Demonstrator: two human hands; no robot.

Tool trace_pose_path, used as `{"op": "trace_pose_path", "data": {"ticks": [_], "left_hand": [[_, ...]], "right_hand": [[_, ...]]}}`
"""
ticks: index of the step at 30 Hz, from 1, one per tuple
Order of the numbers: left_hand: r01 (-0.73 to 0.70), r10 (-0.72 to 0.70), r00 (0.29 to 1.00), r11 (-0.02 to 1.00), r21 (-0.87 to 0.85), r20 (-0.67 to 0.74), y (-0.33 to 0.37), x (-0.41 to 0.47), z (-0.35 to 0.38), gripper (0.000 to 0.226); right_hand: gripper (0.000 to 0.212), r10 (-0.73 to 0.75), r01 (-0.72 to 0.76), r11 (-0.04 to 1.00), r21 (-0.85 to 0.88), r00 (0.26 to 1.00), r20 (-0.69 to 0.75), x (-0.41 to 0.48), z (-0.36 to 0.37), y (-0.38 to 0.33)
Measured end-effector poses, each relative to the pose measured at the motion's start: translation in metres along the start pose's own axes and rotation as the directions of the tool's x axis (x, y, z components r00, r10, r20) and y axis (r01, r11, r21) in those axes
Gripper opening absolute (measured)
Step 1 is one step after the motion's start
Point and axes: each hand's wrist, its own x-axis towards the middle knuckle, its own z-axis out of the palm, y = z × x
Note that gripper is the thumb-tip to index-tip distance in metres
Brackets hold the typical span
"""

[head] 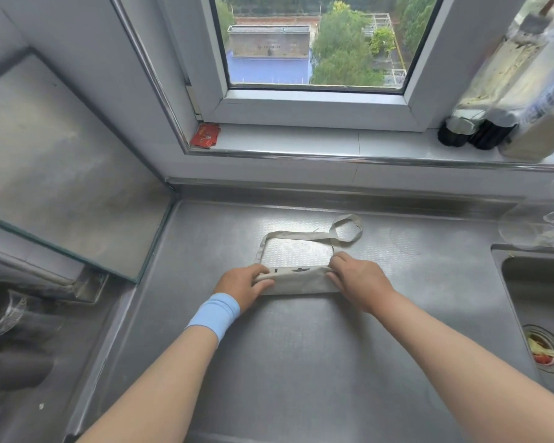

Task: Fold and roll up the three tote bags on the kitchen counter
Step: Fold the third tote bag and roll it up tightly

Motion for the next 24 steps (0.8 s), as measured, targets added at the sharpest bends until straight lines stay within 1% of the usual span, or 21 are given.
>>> {"op": "trace_pose_path", "data": {"ticks": [2, 4, 5, 6, 7, 9, 10, 11, 12, 13, 15, 17, 18, 19, 22, 24], "left_hand": [[0.024, -0.024, 1.000, 1.000, -0.014, -0.011, 0.000, 0.009, 0.001, 0.028], [0.023, -0.023, 1.000, 0.999, -0.029, -0.009, 0.000, 0.015, 0.003, 0.028], [0.023, -0.023, 1.000, 1.000, -0.009, -0.008, -0.001, 0.017, 0.005, 0.029], [0.014, -0.012, 0.999, 0.999, 0.046, -0.030, 0.000, 0.018, 0.007, 0.031], [-0.002, 0.012, 0.997, 0.993, 0.120, -0.082, 0.002, 0.018, 0.009, 0.033], [-0.078, 0.116, 0.977, 0.975, 0.207, -0.178, 0.011, 0.017, 0.013, 0.041], [-0.165, 0.209, 0.960, 0.960, 0.224, -0.187, 0.019, 0.018, 0.017, 0.047], [-0.274, 0.324, 0.931, 0.924, 0.265, -0.168, 0.026, 0.019, 0.022, 0.047], [-0.360, 0.414, 0.900, 0.884, 0.299, -0.139, 0.035, 0.020, 0.027, 0.040], [-0.394, 0.445, 0.888, 0.866, 0.306, -0.117, 0.042, 0.021, 0.032, 0.036], [-0.386, 0.418, 0.906, 0.883, 0.267, -0.074, 0.047, 0.021, 0.042, 0.042], [-0.394, 0.415, 0.910, 0.876, 0.280, -0.018, 0.042, 0.020, 0.051, 0.045], [-0.396, 0.414, 0.910, 0.868, 0.298, 0.003, 0.036, 0.018, 0.054, 0.047], [-0.392, 0.410, 0.912, 0.861, 0.325, 0.015, 0.028, 0.016, 0.058, 0.049], [-0.332, 0.329, 0.941, 0.858, 0.391, 0.077, 0.007, 0.013, 0.054, 0.053], [-0.330, 0.298, 0.944, 0.856, 0.397, 0.141, -0.003, 0.012, 0.047, 0.059]], "right_hand": [[0.031, 0.064, -0.063, 0.998, -0.026, 0.996, 0.064, 0.007, -0.001, 0.002], [0.030, 0.085, -0.079, 0.995, -0.065, 0.992, 0.097, 0.013, -0.003, 0.002], [0.029, 0.081, -0.073, 0.993, -0.095, 0.993, 0.091, 0.017, -0.003, 0.001], [0.028, 0.055, -0.042, 0.989, -0.142, 0.995, 0.088, 0.021, -0.004, 0.000], [0.026, 0.031, -0.012, 0.978, -0.210, 0.996, 0.084, 0.024, -0.002, -0.001], [0.017, -0.013, 0.015, 0.958, -0.288, 1.000, 0.009, 0.029, 0.002, -0.005], [0.012, -0.054, 0.044, 0.958, -0.284, 0.998, -0.026, 0.031, 0.003, -0.008], [0.014, -0.104, 0.087, 0.959, -0.268, 0.993, -0.049, 0.033, 0.005, -0.012], [0.021, -0.147, 0.129, 0.960, -0.249, 0.988, -0.054, 0.033, 0.007, -0.017], [0.029, -0.171, 0.160, 0.963, -0.218, 0.985, -0.037, 0.033, 0.009, -0.023], [0.053, -0.165, 0.169, 0.980, -0.107, 0.985, 0.049, 0.029, 0.011, -0.032], [0.074, -0.130, 0.135, 0.991, -0.017, 0.978, 0.164, 0.021, 0.019, -0.032], [0.078, -0.104, 0.103, 0.995, 0.014, 0.968, 0.228, 0.016, 0.023, -0.030], [0.077, -0.069, 0.063, 0.998, 0.031, 0.967, 0.246, 0.012, 0.027, -0.026], [0.072, 0.026, -0.032, 0.999, 0.022, 0.971, 0.236, 0.004, 0.034, -0.017], [0.072, 0.025, -0.032, 0.999, 0.024, 0.966, 0.256, 0.004, 0.035, -0.013]]}}
